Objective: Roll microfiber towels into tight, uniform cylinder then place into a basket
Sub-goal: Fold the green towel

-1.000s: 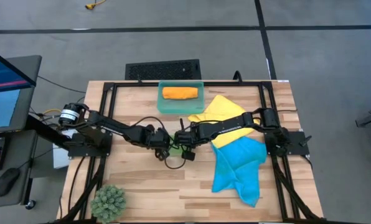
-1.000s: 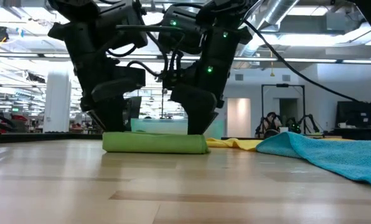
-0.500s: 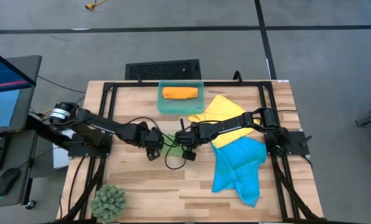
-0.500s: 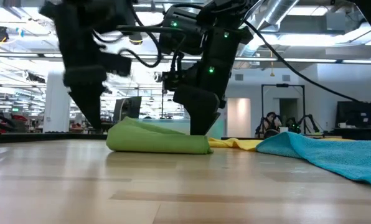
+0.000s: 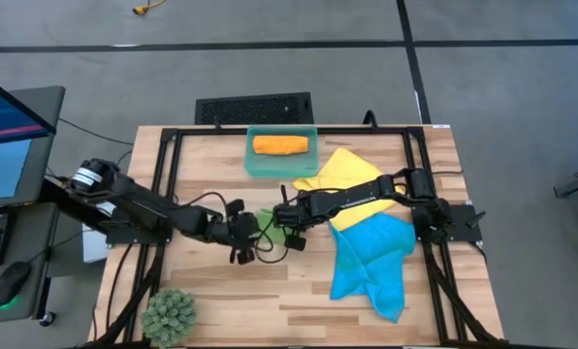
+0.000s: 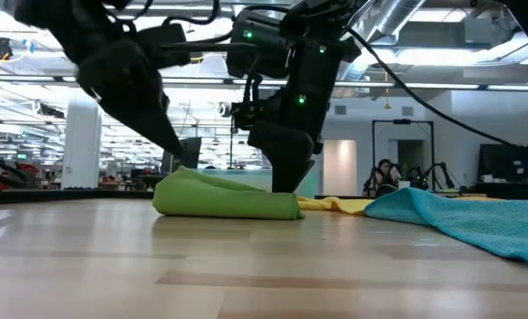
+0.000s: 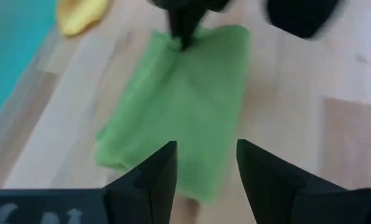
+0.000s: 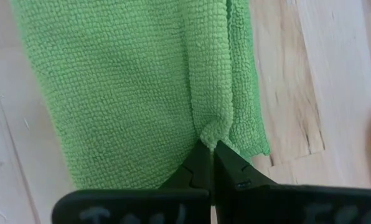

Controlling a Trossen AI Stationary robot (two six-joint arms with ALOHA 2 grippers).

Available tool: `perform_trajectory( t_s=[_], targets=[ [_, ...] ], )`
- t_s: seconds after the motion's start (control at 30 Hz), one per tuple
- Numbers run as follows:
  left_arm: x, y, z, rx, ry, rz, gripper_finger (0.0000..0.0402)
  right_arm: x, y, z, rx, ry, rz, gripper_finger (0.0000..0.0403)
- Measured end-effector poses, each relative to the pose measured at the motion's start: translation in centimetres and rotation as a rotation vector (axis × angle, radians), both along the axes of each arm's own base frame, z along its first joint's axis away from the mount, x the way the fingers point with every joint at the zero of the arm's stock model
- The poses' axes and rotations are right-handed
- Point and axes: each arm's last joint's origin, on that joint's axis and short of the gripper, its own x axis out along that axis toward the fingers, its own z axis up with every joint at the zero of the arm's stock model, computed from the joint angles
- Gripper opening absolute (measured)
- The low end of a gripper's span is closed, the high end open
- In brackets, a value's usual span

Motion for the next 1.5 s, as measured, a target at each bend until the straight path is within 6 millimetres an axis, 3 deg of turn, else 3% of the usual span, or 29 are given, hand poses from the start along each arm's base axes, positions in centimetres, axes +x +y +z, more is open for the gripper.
perform_trajectory(
  t_s=[0.3, 0.77, 1.2, 1.5],
  targets=[
    [-0.2, 2.8, -2.3, -0.076, -0.095, 0.029, 0.0158, -0.2, 0.7, 0.0, -0.009, 0.011, 0.024, 0.0013],
    [0.9, 4.0, -6.4, -0.103, 0.002, -0.028, 0.0158, -0.4, 1.0, 0.1, -0.005, 0.031, 0.034, 0.0018],
    [0.9, 3.9, -6.5, -0.157, 0.008, -0.052, 0.0158, -0.8, 1.0, 0.5, 0.018, 0.055, 0.016, 0.0021],
    [0.9, 3.9, -6.5, -0.170, -0.003, -0.055, 0.0158, -1.0, 1.7, 1.2, 0.063, 0.090, 0.098, 0.0085]
  ],
)
